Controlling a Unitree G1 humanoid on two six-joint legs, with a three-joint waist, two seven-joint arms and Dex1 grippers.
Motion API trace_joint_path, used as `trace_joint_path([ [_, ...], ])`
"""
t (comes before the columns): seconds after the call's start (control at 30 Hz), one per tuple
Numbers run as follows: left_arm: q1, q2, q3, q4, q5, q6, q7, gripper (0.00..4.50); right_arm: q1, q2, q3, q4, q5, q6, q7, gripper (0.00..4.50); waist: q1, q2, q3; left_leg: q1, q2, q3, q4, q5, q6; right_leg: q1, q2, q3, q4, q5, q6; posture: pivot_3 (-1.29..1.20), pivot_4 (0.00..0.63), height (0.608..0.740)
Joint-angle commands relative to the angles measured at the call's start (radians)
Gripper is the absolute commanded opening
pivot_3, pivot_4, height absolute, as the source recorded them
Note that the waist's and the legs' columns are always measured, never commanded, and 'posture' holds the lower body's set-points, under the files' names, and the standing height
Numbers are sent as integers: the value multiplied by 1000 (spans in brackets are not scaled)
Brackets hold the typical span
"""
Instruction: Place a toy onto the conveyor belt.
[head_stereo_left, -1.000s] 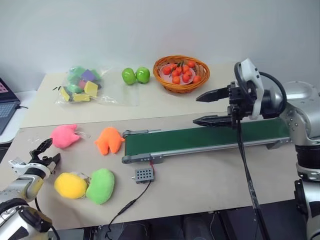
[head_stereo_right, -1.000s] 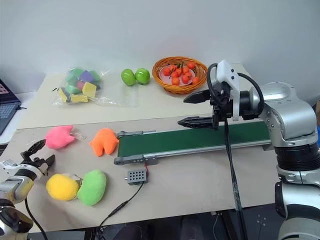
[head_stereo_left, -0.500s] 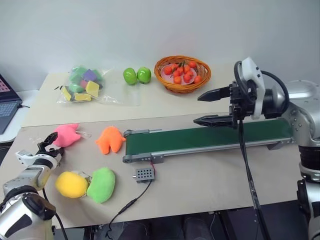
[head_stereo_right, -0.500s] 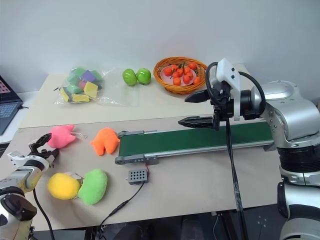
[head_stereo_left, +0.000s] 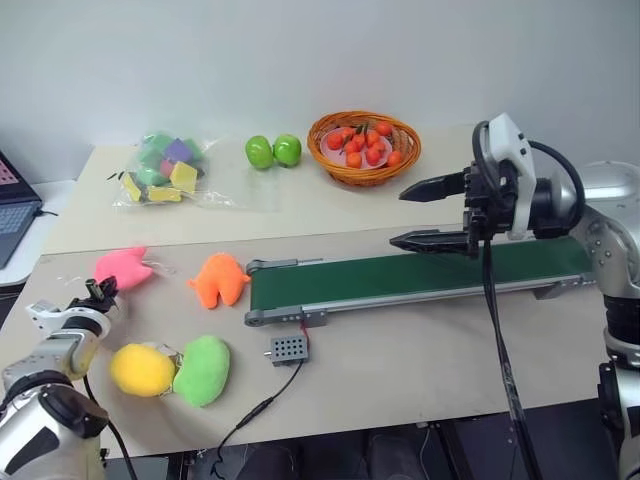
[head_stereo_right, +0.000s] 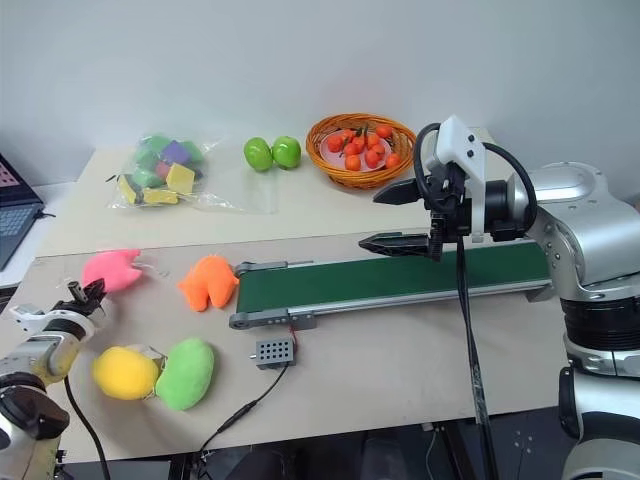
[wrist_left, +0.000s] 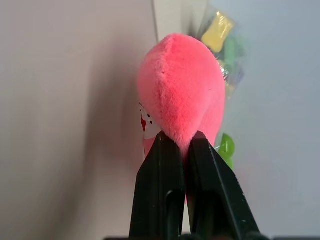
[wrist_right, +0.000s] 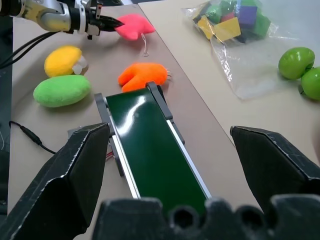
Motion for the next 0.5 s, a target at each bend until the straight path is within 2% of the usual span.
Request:
trace_joint_path([
  [0.03,-41,56,-3,-77,-15,39,-38,38,-14,8,-22,-8,14,-20,-1,4500,0,0,0,0,0,0,0,0,0,0,0,0,0,0,0,0,150,740],
  [0.13,-58,66,-51,-179,-1,96,-77,38,-17,15,-18,-1,11,-26,1,4500,0,0,0,0,0,0,0,0,0,0,0,0,0,0,0,0,150,740],
  [0.27,-28,36,-240,-497,86,116,-105,38,-17,26,-16,5,4,-35,1,4500,1,0,0,-1,0,0,0,0,0,0,0,0,0,0,0,0,150,740],
  [0.5,-4,59,-510,-935,274,-62,-180,38,-11,52,-8,20,-6,-60,-5,4500,1,0,0,-1,0,0,0,0,0,0,0,0,-1,0,0,0,150,740],
])
